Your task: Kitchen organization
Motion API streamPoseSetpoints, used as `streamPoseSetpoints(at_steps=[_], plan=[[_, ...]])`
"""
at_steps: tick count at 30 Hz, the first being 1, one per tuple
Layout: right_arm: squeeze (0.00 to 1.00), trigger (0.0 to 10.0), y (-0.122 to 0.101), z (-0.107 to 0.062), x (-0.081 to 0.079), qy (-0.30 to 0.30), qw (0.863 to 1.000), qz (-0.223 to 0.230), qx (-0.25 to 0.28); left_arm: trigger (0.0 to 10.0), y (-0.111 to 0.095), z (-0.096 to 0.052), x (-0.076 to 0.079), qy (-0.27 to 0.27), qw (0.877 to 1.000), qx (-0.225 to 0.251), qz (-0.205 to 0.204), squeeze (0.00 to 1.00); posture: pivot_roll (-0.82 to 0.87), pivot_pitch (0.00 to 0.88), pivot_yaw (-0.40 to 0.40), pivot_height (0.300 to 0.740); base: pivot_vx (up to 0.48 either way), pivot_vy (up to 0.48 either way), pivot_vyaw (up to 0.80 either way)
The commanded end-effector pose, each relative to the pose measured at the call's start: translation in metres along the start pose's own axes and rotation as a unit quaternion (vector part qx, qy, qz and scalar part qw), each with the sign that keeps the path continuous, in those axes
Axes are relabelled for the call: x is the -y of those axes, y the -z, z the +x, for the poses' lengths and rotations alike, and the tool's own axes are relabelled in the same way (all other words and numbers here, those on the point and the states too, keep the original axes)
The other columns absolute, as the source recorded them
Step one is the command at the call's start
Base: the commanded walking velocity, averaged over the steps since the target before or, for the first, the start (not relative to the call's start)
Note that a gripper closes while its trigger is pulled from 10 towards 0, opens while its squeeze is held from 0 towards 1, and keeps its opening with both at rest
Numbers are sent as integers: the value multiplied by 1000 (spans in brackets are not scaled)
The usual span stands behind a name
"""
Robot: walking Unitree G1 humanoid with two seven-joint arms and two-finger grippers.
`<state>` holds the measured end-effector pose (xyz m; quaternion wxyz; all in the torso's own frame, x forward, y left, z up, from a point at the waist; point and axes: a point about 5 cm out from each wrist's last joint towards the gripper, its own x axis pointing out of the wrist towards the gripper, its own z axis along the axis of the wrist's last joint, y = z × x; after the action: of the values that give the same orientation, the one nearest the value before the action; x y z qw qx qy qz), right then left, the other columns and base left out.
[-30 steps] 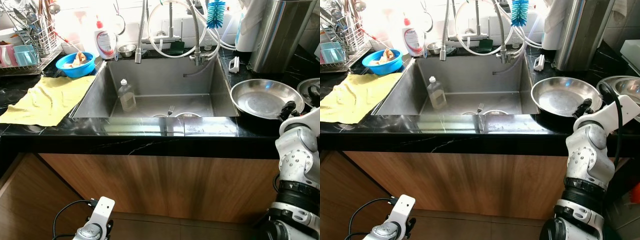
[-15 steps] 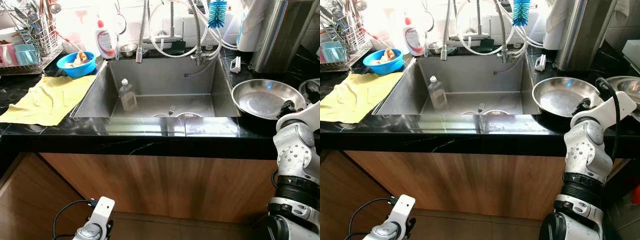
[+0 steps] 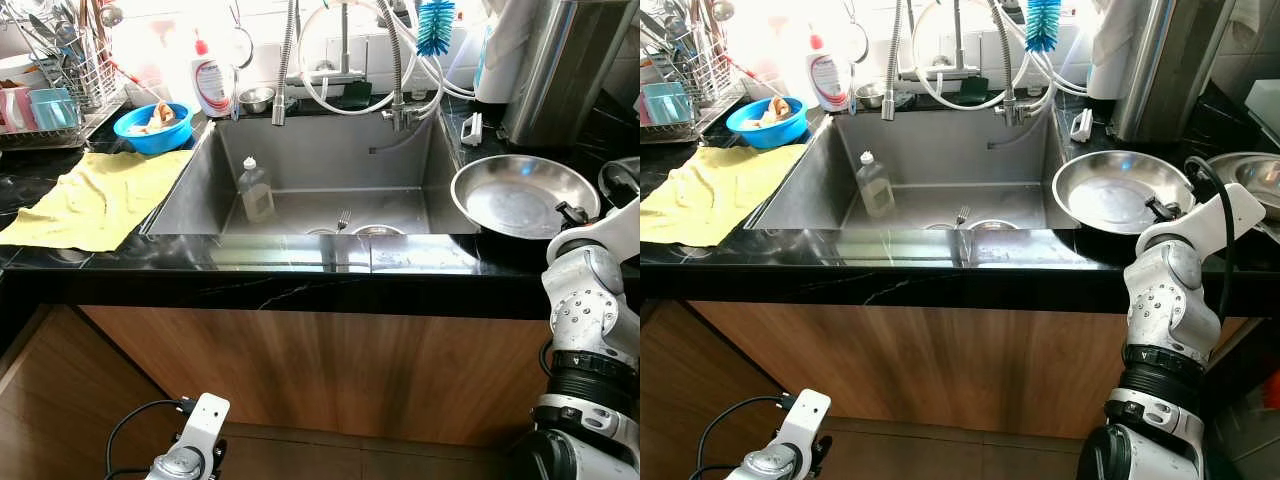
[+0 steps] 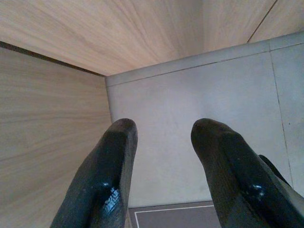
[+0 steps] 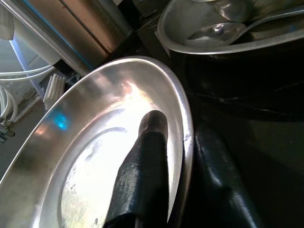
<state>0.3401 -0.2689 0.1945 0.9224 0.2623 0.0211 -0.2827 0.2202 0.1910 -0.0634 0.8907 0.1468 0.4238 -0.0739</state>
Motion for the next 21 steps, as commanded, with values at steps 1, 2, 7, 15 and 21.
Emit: streamPoseSetpoints(at_steps=[1,2,7,15,21], plan=[[0,0,0,-1,-10,-17,1000,1,-1,10000,2,-1,-5,-4,1000,-5,11,0,-125,0,93,740,0,0,0],[0,0,0,-1,-13,-25,1000,5,4,10000,2,-1,-5,-4,1000,-5,10,0,-124,0,92,740,0,0,0],[0,0,-3,-4,-28,-74,997,0,18,10000,2,-1,-4,-5,1000,-5,10,0,-124,0,92,740,0,0,0],[0,10000,3,-2,-56,-156,982,-100,22,10000,1,0,-4,-4,1000,-3,11,0,-126,0,88,740,0,0,0],[0,10000,10,5,-73,-185,967,-173,32,10000,1,0,-3,-5,1000,-1,9,0,-121,0,82,740,0,0,0]])
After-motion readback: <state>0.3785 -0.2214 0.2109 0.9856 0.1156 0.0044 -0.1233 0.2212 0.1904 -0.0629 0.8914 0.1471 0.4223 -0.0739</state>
